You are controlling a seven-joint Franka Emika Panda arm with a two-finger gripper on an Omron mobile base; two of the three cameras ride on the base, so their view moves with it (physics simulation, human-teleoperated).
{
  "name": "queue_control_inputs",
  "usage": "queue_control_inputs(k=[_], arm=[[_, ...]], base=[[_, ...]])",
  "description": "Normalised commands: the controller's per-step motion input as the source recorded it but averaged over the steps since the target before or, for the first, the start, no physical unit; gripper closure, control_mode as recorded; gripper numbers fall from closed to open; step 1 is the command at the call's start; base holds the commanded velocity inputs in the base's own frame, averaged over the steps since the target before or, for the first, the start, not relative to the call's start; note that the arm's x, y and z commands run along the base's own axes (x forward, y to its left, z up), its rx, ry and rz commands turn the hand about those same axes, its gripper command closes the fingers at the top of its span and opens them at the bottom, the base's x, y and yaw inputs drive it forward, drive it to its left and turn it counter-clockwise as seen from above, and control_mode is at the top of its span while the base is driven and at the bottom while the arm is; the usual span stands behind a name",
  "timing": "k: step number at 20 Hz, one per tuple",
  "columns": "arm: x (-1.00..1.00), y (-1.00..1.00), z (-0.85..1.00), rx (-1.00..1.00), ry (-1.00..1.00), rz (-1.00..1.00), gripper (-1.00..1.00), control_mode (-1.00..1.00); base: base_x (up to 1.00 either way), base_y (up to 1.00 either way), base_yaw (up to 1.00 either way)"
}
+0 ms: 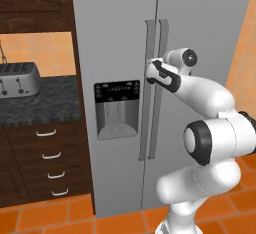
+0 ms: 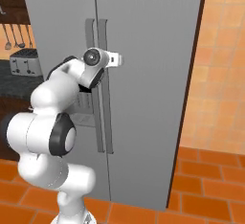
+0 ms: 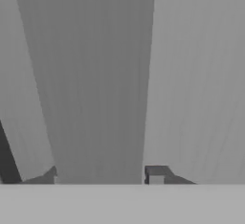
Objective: Take the strawberry from the fridge and place it on top of the pancake, located on the dining counter.
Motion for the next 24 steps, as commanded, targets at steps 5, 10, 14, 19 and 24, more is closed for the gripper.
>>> queue_control_inputs(k=[5,10,14,19,24], arm=[[-0.66,-0.77,-0.03,0.00,0.09,0.00,1.00,-1.00],[-1.00,-0.95,-0.16,0.00,0.00,0.00,1.00,-1.00],[-1.00,-1.00,-0.19,0.00,0.02,0.00,1.00,-1.00],[-1.00,-1.00,-0.19,0.00,0.04,0.00,1.00,-1.00],[-1.00,-1.00,-0.26,0.00,0.00,0.00,1.00,-1.00]], base=[[0.00,0.00,0.00],[0.00,0.00,0.00],[0.00,0.00,0.00],[0.00,0.00,0.00],[0.00,0.00,0.00]])
